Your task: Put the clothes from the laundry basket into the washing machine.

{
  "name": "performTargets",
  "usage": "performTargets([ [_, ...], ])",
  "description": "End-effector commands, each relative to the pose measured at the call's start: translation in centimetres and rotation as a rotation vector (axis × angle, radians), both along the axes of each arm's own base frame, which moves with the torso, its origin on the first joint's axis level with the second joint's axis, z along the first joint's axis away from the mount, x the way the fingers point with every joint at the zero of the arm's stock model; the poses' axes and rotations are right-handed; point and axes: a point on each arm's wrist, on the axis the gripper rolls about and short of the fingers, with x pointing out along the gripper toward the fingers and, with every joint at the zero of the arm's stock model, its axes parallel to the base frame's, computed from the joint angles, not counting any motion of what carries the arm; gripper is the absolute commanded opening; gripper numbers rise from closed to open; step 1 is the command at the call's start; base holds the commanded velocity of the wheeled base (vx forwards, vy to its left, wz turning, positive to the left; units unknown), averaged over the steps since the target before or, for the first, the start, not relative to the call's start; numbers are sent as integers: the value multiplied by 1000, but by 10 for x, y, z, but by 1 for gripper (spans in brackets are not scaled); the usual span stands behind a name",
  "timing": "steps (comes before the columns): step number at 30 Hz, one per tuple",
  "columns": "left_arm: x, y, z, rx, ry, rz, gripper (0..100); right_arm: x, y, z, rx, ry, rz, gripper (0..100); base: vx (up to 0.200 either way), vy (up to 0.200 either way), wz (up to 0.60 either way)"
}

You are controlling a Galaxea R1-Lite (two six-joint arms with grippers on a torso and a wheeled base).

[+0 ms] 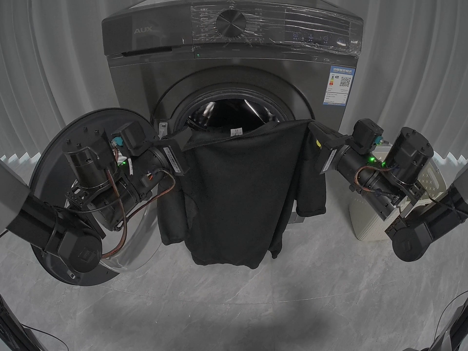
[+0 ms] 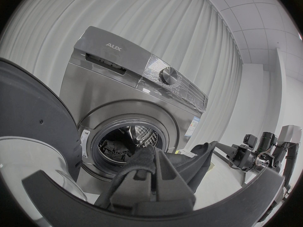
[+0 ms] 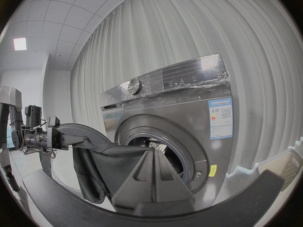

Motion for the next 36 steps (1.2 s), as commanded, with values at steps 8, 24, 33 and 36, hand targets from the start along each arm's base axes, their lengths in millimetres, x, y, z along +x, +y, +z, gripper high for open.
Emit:
performTargets([
  [8, -18, -12, -37, 66, 124, -110, 100, 14, 31, 1, 12, 3, 57, 0, 0, 0, 0],
  [24, -1, -24, -93, 152, 143, -130, 100, 8, 49, 9, 37, -16, 78, 0, 0, 0, 0],
  [33, 11, -44, -123, 184, 142, -158, 100, 2, 57, 15, 50, -34, 106, 0, 0, 0, 0],
  [36, 19, -49, -133, 207, 123, -151, 100, 1, 60, 17, 53, -39, 113, 0, 0, 0, 0],
])
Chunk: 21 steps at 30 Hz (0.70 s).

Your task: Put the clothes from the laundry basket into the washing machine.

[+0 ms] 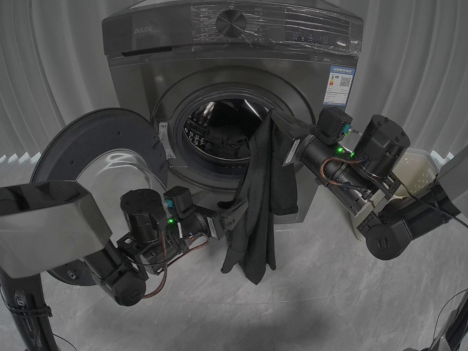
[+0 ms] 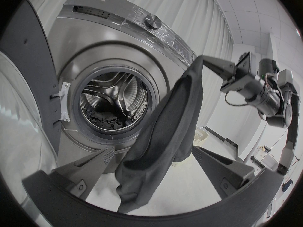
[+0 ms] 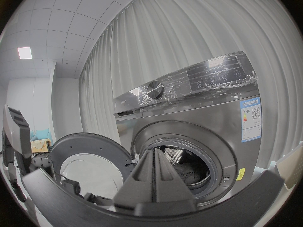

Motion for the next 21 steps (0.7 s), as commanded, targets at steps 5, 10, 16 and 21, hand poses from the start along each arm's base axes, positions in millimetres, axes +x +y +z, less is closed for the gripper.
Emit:
performTargets([
  [5, 17, -15, -35, 55, 9, -8, 100, -7, 10, 4, 11, -9, 33, 0, 0, 0, 0],
  [10, 22, -18, -41, 72, 16, -10, 100, -10, 13, 4, 12, -9, 43, 0, 0, 0, 0],
  [16, 33, -18, -55, 103, 24, -1, 100, -13, 17, 4, 15, -8, 56, 0, 0, 0, 0],
  [21, 47, -16, -59, 106, 21, 22, 100, -16, 19, 4, 18, -4, 68, 0, 0, 0, 0],
])
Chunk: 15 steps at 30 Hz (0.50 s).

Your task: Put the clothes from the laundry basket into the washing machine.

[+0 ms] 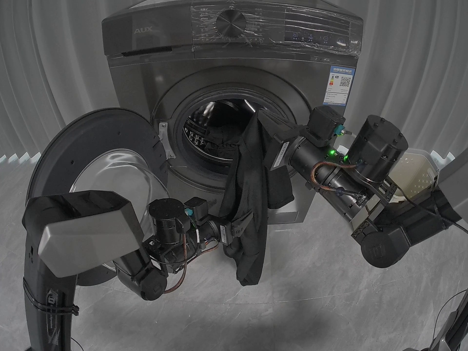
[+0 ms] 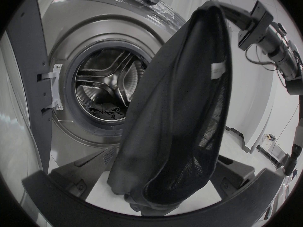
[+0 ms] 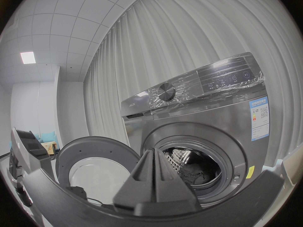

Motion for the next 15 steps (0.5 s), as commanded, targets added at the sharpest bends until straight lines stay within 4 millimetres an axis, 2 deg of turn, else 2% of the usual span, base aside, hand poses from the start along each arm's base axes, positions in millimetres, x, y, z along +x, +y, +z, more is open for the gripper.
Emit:
performTargets([
  [1, 11, 1, -10, 10, 13, 16, 100, -3, 2, 0, 0, 0, 10, 0, 0, 0, 0],
  [14, 33, -11, -13, 5, 2, 6, 100, -12, 7, 2, 13, -2, 40, 0, 0, 0, 0],
  [15, 33, -12, -13, 5, 2, 5, 0, -12, 7, 2, 14, -1, 40, 0, 0, 0, 0],
])
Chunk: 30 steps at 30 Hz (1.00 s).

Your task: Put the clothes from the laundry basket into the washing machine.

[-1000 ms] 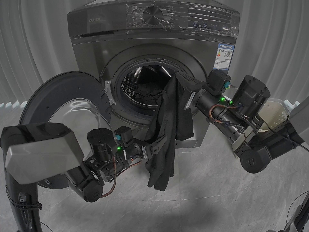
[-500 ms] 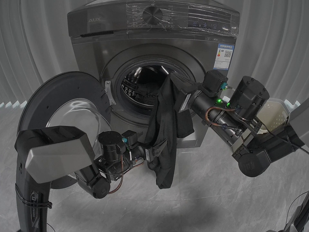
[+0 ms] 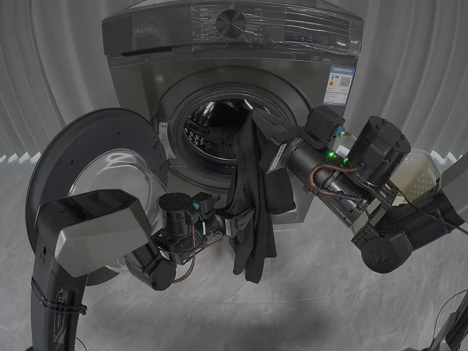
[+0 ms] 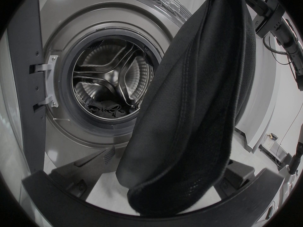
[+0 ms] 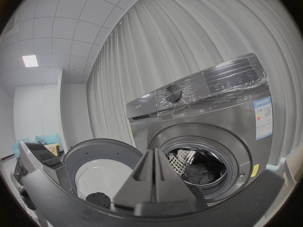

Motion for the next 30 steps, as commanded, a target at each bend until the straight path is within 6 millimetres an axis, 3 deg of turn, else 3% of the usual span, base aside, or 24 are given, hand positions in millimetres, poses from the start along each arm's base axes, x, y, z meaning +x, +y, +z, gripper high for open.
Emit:
performTargets([
  [1, 7, -5, -6, -5, -7, -3, 0, -1, 1, 0, 2, 0, 4, 0, 0, 0, 0],
  [9, -3, -4, -1, -21, -35, -13, 0, 10, -8, 0, 2, 1, -31, 0, 0, 0, 0],
  [19, -48, 5, 34, -61, -93, -113, 0, 35, -10, -3, 41, 25, -60, 0, 0, 0, 0],
  [24, -76, 13, 58, -80, -104, -225, 0, 53, -11, -18, 37, 72, -78, 0, 0, 0, 0],
  [28, -84, 15, 72, -101, -127, -245, 0, 58, -9, -31, 32, 112, -77, 0, 0, 0, 0],
  [30, -89, 16, 83, -123, -145, -252, 0, 62, -6, -51, 12, 164, -73, 0, 0, 0, 0],
])
